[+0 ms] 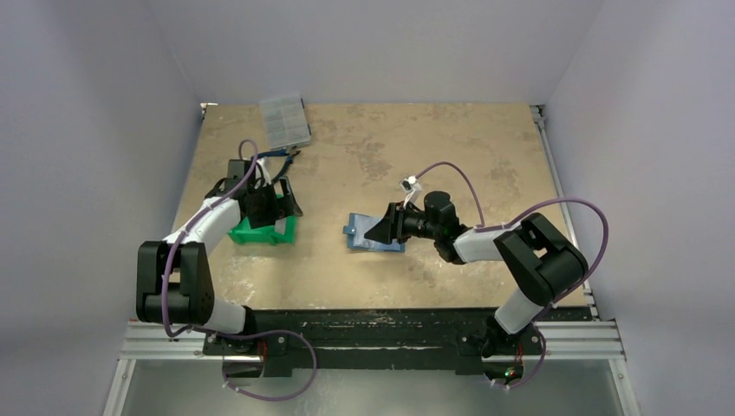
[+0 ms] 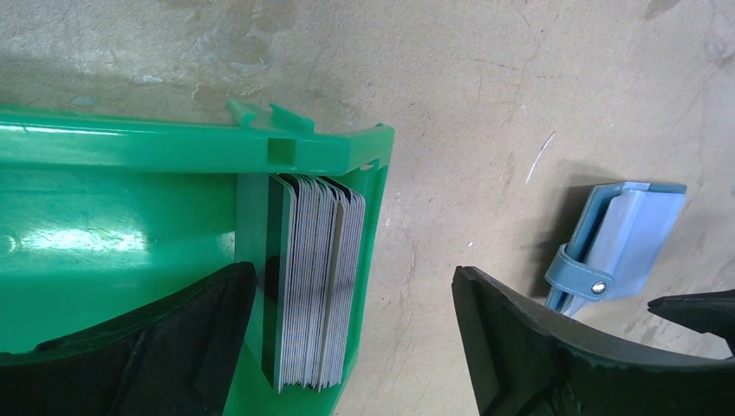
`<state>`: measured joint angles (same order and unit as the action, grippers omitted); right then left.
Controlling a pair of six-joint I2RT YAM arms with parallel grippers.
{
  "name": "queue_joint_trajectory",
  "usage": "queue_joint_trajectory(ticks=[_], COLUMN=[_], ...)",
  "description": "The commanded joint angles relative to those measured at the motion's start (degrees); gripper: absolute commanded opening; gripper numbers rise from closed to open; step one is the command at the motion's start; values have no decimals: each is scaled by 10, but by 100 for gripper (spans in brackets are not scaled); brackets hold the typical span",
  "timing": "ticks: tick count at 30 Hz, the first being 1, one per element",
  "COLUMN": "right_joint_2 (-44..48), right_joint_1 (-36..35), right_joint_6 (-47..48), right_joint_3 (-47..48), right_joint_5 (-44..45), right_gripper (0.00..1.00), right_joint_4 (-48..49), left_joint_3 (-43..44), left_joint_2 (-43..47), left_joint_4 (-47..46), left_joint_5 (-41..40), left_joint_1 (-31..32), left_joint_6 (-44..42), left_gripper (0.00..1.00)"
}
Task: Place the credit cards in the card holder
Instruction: Pick up the credit card from the storage box.
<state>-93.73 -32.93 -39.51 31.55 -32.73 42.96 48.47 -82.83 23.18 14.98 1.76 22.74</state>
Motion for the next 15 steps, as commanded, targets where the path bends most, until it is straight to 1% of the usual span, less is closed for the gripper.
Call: queue_joint_trajectory(ticks=[1,4,7,11,15], right_joint_2=[-7,-11,-12,-13,-18], right_joint_1=[2,2,3,3,3], right_joint_6=[0,-1,-2,-2,-2], right_joint_3=[4,6,6,6,7], right_joint_5=[-8,-10,-10,-10,-12], right_gripper=[53,53,52,52,52], right_joint_4=[25,25,26,26,26], left_joint_3=[-2,-1,-2,-3,-5], left_joint_2=[30,34,37,40,44], left_joint_4=[-12,-12,-12,-14,-14], left_joint_5=[26,25,22,24,25], left_joint_1=[-9,-14,-16,-17,-17], left_joint_6=[-9,-9,-7,-5,-4], left_gripper=[89,86,80,70,57])
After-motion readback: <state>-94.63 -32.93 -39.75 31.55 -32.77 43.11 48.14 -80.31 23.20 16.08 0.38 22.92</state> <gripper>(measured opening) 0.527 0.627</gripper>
